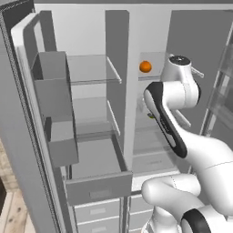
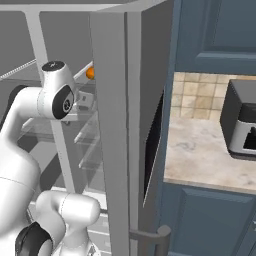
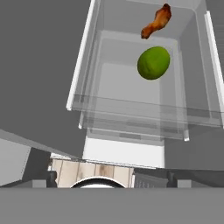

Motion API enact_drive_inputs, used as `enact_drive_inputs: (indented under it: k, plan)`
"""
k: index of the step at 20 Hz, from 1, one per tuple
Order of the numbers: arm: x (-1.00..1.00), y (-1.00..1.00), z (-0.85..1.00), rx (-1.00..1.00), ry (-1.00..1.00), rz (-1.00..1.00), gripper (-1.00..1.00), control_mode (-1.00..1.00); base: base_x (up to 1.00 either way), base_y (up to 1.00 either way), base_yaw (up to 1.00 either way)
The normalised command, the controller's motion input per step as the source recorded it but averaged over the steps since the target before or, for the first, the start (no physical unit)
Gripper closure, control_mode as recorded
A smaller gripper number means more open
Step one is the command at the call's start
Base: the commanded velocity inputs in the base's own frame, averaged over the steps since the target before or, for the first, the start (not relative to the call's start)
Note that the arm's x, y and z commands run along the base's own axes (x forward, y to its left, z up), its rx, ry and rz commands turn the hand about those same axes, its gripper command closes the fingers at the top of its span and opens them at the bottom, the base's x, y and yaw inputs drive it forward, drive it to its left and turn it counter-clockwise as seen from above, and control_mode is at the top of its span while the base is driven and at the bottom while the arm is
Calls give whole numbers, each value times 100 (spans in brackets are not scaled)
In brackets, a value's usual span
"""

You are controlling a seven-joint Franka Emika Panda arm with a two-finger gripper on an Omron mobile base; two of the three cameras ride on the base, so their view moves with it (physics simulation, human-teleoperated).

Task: Take the lime and tangerine from the fridge shelf and place them in the freezer drawer to begin freezing them.

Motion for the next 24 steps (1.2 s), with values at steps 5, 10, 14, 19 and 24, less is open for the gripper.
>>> enact_drive_inputs:
  k: [5, 10, 14, 19, 24]
  plan:
    - [0, 0, 0, 0, 0, 0, -100, 100, 8, -71, 0]
    - [0, 0, 0, 0, 0, 0, -100, 100, 4, -37, 0]
    - [0, 0, 0, 0, 0, 0, -100, 100, 0, 0, 0]
    - [0, 0, 31, 5, -6, -1, -100, -100, 0, 0, 0]
    - [0, 0, 59, 10, -22, -2, -100, -100, 0, 0, 0]
